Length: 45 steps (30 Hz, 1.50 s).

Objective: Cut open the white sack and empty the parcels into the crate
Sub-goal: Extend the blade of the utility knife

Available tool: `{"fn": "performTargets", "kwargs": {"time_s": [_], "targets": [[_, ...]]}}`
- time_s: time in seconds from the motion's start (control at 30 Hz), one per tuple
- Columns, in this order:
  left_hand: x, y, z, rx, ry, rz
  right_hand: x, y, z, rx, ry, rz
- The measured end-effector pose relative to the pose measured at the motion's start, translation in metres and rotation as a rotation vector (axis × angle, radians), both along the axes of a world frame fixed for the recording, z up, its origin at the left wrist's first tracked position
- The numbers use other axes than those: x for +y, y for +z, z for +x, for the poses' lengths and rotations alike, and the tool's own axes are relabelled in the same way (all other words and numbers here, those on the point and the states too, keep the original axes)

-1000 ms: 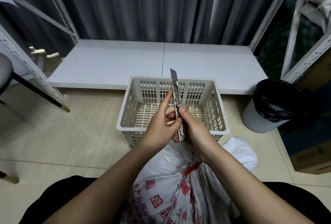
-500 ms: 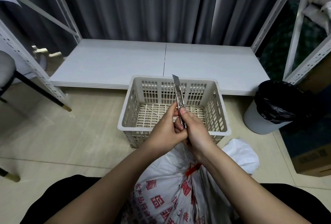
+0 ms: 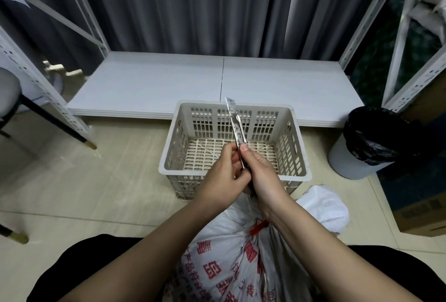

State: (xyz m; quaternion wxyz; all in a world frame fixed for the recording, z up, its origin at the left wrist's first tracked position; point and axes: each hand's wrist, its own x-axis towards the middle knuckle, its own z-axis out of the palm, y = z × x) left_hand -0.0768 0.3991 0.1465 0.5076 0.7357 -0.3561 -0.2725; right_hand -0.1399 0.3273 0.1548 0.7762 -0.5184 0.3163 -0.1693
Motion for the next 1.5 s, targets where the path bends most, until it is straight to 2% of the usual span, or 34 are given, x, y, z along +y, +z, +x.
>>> {"fn": "performTargets", "kwargs": {"time_s": [0.1, 0.23, 0.43, 0.57, 0.7, 0.83, 0.9, 1.0, 1.1, 1.27, 1.4, 1.5], "targets": [[-0.001, 0.001, 0.000, -0.022, 0.068, -0.003, 0.001, 0.000, -0.001, 0.025, -0.004, 0.005], [0.002, 0.005, 0.009, -0.099, 0.058, 0.031, 0.001, 0.002, -0.003, -0.012, -0.005, -0.017], [0.003, 0.005, 0.002, -0.375, 0.076, 0.092, 0.005, 0.002, -0.004, -0.024, -0.049, -0.002], [0.001, 0.001, 0.000, -0.389, 0.123, 0.075, 0.009, 0.008, -0.006, -0.028, -0.092, 0.008], [-0.001, 0.002, 0.002, -0.246, 0.060, 0.109, 0.005, 0.001, -0.007, 0.008, -0.054, -0.026], [0.000, 0.011, 0.004, 0.092, -0.017, 0.032, -0.003, -0.006, -0.002, -0.096, 0.011, 0.091], [0.001, 0.016, 0.005, 0.228, -0.017, -0.003, -0.005, -0.010, -0.001, -0.124, 0.039, 0.083], [0.002, 0.015, 0.008, 0.265, -0.031, -0.005, -0.008, -0.016, -0.003, -0.120, 0.046, 0.033], [0.005, 0.016, 0.007, 0.289, -0.035, -0.004, -0.012, -0.014, -0.006, -0.140, 0.065, 0.074], [0.009, 0.023, 0.008, 0.459, 0.060, -0.078, -0.008, -0.009, -0.014, -0.132, 0.195, 0.044], [0.009, 0.024, 0.009, 0.481, 0.136, -0.091, -0.010, -0.009, -0.016, -0.104, 0.230, 0.309], [0.008, 0.022, 0.009, 0.471, 0.127, -0.089, -0.014, -0.007, -0.017, -0.091, 0.257, 0.385]]}}
